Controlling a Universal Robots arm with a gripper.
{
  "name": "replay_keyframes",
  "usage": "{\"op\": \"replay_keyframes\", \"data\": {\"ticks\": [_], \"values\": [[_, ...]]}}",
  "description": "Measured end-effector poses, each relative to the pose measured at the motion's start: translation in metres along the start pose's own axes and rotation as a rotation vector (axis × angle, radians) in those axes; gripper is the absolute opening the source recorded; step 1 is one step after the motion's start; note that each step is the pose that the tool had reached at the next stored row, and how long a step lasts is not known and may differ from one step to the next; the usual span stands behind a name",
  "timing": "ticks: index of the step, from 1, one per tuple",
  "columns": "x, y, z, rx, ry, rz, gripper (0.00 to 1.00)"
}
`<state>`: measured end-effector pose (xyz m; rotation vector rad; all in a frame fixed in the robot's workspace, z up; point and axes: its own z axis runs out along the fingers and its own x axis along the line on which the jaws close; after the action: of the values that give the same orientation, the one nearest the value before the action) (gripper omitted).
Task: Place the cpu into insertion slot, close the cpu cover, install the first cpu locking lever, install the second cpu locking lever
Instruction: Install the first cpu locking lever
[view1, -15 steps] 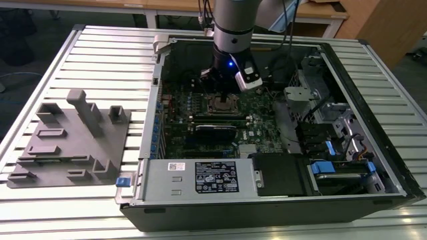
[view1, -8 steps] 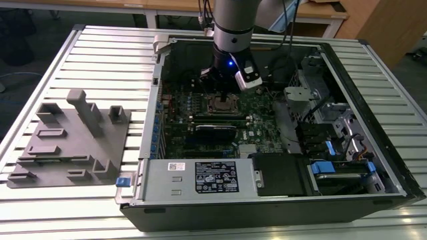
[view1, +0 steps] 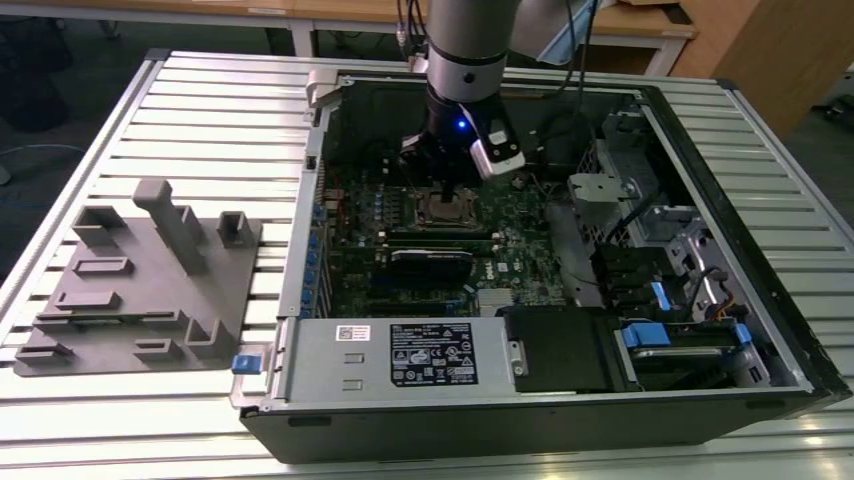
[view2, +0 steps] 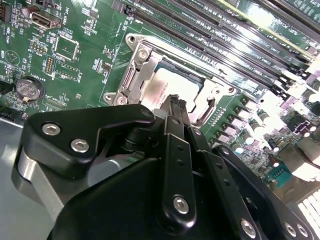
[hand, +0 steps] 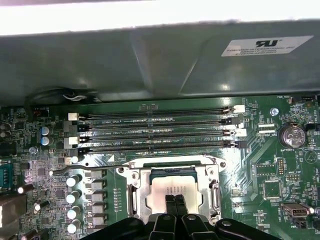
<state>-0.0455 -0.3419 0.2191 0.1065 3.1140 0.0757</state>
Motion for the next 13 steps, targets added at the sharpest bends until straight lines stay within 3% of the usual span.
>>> {"op": "replay_keyframes", "data": {"ticks": [13], "values": [[-0.0008, 0.0018, -0.0361, 0.0000, -0.0001, 0.000, 0.11]]}}
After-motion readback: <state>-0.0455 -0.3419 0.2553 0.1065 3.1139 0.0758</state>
